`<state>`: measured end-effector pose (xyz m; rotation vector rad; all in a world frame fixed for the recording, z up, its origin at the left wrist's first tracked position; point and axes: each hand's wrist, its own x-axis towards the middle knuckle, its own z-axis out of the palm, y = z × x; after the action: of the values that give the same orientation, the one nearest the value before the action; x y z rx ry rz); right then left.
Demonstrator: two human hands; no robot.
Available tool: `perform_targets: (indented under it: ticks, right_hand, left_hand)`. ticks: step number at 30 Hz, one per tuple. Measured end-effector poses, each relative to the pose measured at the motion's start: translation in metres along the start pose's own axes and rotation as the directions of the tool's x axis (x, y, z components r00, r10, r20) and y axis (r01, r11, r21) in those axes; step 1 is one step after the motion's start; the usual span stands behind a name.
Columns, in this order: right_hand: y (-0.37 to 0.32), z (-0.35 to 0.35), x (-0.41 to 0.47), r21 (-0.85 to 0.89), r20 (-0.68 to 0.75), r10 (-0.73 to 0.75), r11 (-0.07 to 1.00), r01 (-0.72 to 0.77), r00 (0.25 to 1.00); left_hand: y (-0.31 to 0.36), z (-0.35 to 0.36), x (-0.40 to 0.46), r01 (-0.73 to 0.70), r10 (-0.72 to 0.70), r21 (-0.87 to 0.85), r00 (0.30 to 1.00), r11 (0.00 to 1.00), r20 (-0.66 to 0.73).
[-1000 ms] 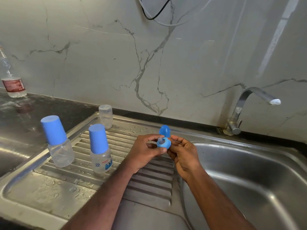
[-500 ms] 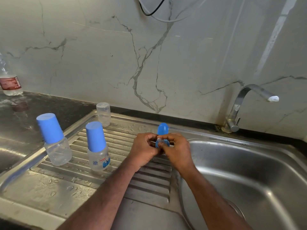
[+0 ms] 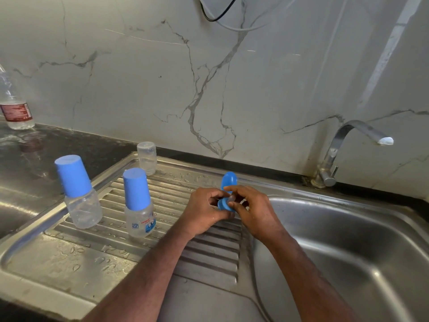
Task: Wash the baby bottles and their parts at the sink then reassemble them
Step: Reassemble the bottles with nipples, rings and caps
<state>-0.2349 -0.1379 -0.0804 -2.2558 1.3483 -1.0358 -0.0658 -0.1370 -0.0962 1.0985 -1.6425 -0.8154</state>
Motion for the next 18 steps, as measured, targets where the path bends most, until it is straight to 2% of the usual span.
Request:
perform_targets:
  ticks: [4, 11, 16, 18]
  right_hand:
    - [0.0002, -0.0003, 0.0006, 0.099, -0.033, 0.035, 0.995, -0.031, 0.999]
    - [0.0029, -0.004, -0.0041, 0.255, -0.136, 0.0, 0.966, 0.036, 0.991]
    - [0.0017, -0.0044, -0.0055, 0.554, -0.122, 0.14, 0.831, -0.05, 0.983]
    - [0.0016, -0.004, -0.0056, 0.605, -0.097, 0.173, 0.793, -0.08, 0.98]
  left_hand:
    - [-0.0017, -0.0034, -0.002, 0.057, -0.056, -0.198, 0.998, 0.978, 0.014]
    - [-0.0014, -0.0038, -0.0033, 0.165, -0.118, -0.517, 0.985, 0.84, 0.122]
    - [-0.0007, -0.0052, -0.0029, 0.206, -0.102, -0.61, 0.974, 0.765, 0.2]
    - [-0.0014, -0.0053, -0.0029, 0.207, -0.093, -0.608, 0.972, 0.767, 0.215]
